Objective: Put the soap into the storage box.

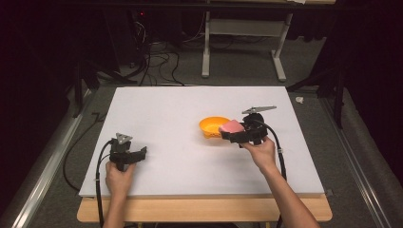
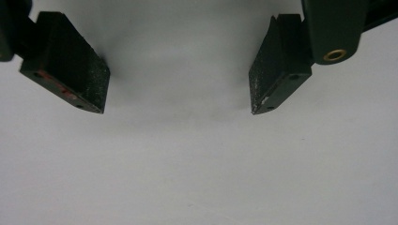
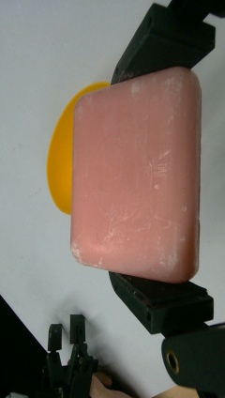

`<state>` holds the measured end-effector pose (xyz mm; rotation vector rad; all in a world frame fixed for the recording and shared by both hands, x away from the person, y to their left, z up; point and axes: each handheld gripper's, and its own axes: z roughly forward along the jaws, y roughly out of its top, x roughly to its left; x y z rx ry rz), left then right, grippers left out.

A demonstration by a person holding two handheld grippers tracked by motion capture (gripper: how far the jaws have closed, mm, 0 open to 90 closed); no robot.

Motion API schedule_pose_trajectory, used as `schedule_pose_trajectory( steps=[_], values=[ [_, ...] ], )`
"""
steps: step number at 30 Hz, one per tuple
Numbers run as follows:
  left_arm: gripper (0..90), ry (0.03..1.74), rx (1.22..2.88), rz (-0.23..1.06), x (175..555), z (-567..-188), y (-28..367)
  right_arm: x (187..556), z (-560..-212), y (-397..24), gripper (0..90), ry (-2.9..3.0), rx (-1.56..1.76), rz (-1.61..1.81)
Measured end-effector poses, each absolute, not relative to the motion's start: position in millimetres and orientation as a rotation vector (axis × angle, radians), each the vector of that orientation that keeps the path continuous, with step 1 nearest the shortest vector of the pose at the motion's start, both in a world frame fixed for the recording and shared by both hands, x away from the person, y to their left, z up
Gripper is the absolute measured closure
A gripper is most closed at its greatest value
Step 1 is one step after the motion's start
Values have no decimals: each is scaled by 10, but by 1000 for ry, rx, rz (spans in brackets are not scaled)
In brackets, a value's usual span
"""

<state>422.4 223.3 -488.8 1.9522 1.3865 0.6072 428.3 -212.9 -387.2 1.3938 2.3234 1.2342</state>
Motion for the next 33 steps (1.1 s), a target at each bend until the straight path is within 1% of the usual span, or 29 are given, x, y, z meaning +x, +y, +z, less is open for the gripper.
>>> schedule_pose_trajectory(
  steps=[16, 33],
  values=[
    [212, 1387, 1954, 607, 4223, -4887, 2232, 4679, -3892, -1913, 137, 2404, 1513, 1148],
    [213, 1385, 1955, 606, 4223, -4886, 2233, 4887, -4004, -1727, 137, 2419, 1612, 956]
  ],
)
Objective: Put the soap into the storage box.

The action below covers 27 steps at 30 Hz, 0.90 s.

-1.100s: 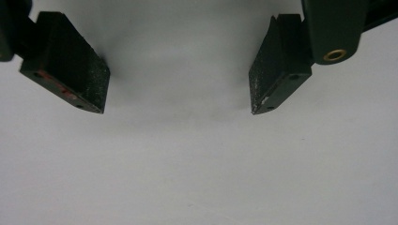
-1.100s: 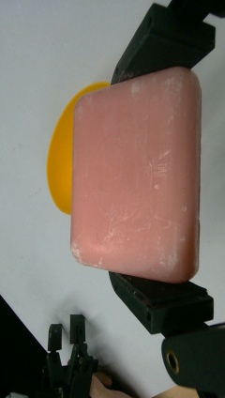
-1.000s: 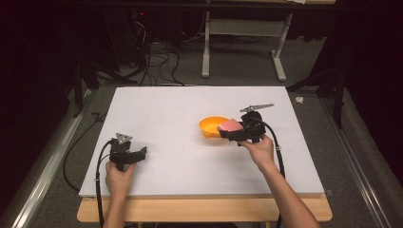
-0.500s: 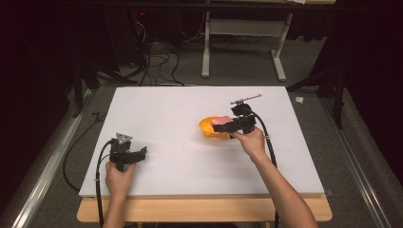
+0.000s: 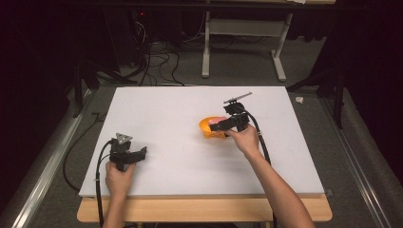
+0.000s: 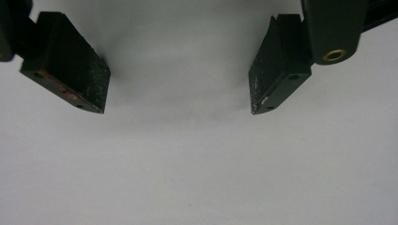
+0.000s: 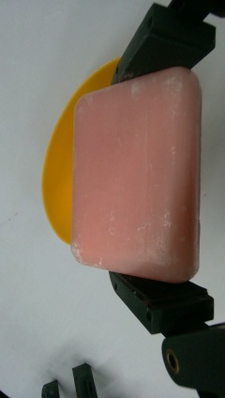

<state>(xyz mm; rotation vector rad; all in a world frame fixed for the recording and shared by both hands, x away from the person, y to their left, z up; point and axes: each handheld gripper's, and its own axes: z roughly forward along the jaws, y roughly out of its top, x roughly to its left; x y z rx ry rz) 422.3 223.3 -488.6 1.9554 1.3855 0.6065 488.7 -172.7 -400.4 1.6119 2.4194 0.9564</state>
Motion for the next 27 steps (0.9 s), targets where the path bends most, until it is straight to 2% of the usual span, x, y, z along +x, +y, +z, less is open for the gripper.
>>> schedule_pose_trajectory(
  steps=[27],
  values=[
    [214, 1382, 1956, 615, 4220, -4888, 2230, 5035, -4177, -1620, 136, 2393, 1746, 864]
  ],
)
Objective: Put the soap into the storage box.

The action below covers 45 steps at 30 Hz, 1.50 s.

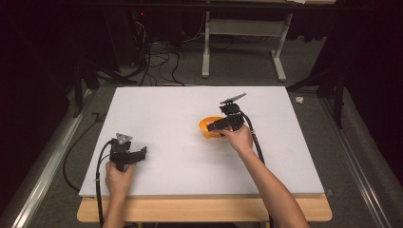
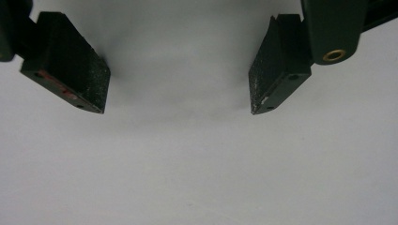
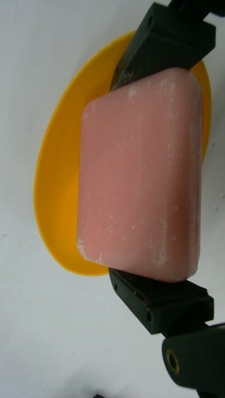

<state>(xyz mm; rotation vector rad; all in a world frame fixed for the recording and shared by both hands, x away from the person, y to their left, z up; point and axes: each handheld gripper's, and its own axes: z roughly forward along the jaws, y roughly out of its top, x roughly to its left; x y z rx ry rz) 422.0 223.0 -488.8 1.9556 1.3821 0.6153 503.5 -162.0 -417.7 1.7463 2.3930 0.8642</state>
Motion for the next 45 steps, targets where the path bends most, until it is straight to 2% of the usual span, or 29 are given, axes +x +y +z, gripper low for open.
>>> schedule_pose_trajectory(
  steps=[30, 45],
  values=[
    [221, 1373, 1960, 623, 4216, -4887, 2225, 5016, -4150, -1673, 132, 2306, 1780, 916],
    [221, 1377, 1955, 617, 4218, -4888, 2225, 4878, -3946, -1813, 140, 2253, 1699, 1018]
  ],
)
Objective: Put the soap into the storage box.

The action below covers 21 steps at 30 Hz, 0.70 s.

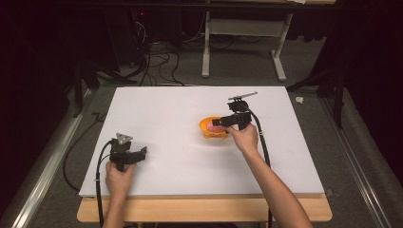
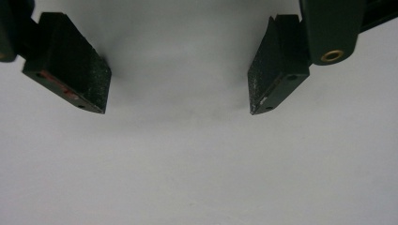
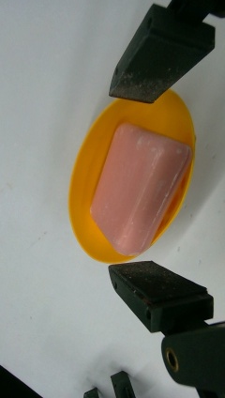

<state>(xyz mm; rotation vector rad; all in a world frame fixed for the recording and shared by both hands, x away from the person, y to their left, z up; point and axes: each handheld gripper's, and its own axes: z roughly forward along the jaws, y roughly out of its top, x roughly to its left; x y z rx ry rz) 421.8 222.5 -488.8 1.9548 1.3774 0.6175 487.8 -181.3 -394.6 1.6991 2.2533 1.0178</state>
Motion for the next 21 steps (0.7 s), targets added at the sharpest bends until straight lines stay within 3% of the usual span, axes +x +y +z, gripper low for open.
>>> schedule_pose_trajectory(
  steps=[21],
  values=[
    [221, 1381, 1952, 611, 4221, -4889, 2229, 4609, -3676, -2209, 167, 2150, 1563, 1017]
  ],
)
